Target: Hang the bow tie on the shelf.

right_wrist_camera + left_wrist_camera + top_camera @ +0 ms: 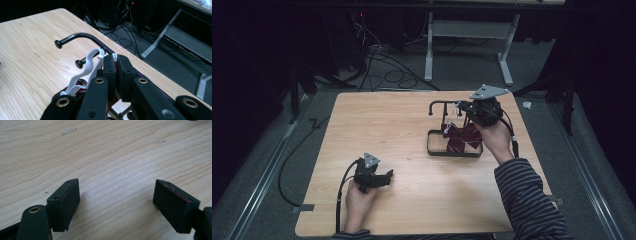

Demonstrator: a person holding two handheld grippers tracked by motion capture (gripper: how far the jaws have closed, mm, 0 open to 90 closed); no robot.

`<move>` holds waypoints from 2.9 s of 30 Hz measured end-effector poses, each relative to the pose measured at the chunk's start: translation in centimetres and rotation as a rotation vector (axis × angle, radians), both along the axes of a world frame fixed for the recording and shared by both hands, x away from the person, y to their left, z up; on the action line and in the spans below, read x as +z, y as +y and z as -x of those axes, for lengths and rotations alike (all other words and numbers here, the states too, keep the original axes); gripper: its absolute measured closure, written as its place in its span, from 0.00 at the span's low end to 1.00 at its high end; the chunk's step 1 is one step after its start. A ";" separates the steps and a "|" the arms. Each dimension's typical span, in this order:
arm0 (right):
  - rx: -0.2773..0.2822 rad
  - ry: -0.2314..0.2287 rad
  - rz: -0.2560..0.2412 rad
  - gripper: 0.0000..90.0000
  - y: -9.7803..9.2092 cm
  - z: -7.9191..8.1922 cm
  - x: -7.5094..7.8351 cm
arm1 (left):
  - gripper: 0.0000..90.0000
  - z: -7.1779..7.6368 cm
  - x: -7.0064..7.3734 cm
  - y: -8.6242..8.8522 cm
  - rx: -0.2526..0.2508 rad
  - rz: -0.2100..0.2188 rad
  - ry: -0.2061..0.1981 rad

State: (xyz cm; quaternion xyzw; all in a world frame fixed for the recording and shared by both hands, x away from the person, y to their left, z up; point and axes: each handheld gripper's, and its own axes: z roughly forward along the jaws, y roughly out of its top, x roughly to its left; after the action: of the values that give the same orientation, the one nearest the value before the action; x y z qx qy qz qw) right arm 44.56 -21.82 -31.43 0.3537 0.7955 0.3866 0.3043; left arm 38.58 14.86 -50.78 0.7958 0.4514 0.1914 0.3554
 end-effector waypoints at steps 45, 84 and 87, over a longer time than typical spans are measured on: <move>-0.047 0.048 -0.021 0.85 -0.3 -1.5 -1.0 | 0.24 0.0 0.0 0.0 -0.002 -0.001 0.003; -0.032 0.067 -0.124 0.78 -3.8 1.7 -1.5 | 0.24 0.0 0.0 0.0 -0.002 -0.002 0.002; -0.032 0.069 -0.134 0.78 -4.1 2.0 -1.6 | 0.24 0.0 0.0 0.0 -0.002 -0.002 0.002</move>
State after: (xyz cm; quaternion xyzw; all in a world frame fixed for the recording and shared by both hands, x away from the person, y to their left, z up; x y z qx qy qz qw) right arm 42.60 -25.96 -33.02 0.3990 0.7721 0.4217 0.2584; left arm 38.56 14.88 -50.76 0.7969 0.4507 0.1904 0.3544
